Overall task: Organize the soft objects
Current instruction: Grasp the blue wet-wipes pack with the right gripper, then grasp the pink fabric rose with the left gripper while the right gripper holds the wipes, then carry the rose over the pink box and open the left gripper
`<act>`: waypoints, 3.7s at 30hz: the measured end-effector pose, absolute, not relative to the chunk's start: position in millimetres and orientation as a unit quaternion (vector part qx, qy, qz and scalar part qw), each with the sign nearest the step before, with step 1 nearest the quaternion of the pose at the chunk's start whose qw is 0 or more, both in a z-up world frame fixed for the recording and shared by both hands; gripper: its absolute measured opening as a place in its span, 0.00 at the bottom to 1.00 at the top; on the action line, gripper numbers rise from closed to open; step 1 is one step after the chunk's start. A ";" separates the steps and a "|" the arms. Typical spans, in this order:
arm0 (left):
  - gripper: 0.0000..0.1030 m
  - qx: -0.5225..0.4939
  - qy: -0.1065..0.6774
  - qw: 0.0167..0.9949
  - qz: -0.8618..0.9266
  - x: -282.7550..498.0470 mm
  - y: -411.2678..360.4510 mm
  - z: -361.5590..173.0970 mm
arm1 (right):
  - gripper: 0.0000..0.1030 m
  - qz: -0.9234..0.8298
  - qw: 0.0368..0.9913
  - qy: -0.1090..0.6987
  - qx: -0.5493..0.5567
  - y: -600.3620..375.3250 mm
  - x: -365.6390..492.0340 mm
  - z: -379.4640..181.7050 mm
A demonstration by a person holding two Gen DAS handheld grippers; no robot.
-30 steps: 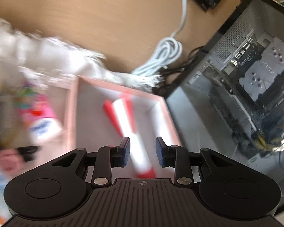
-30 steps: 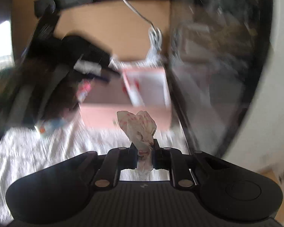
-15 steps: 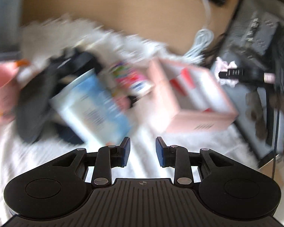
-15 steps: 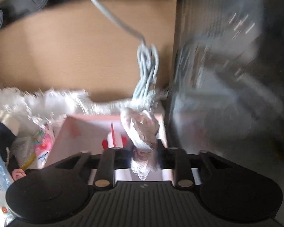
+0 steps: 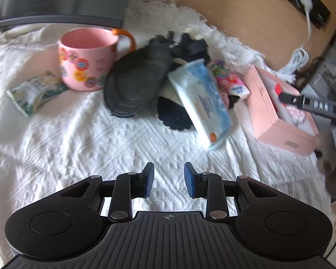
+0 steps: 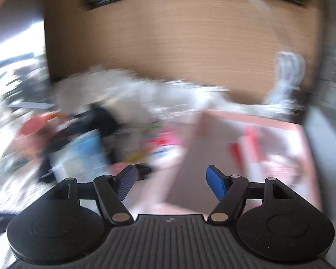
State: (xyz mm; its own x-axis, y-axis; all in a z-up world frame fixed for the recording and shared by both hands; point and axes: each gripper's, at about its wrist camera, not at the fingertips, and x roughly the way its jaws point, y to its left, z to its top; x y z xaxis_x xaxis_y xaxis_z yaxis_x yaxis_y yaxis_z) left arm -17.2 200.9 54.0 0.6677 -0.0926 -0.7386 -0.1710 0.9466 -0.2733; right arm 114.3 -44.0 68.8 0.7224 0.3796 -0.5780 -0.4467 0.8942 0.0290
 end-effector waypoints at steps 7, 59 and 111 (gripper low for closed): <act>0.31 -0.169 0.397 0.901 0.031 -33.7 209.3 59.7 | 0.70 0.331 0.882 0.316 -0.112 17.4 94.0 48.9; 0.38 0.322 0.408 0.819 -0.242 182.9 67.7 32.9 | 0.76 0.106 0.898 0.418 -0.088 -116.0 3.6 17.6; 0.34 -0.007 0.464 0.847 -0.261 -3.2 103.2 53.1 | 1.00 0.147 0.903 0.394 -0.089 -130.6 3.2 -3.3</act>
State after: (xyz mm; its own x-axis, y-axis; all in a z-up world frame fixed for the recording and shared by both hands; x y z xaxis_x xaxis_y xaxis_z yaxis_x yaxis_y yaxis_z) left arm -3.2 103.2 53.1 0.4334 -0.4479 -0.7820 0.4351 0.8639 -0.2536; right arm 3.1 -130.6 -3.3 0.6468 0.1946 -0.7374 -0.3354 0.9409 -0.0459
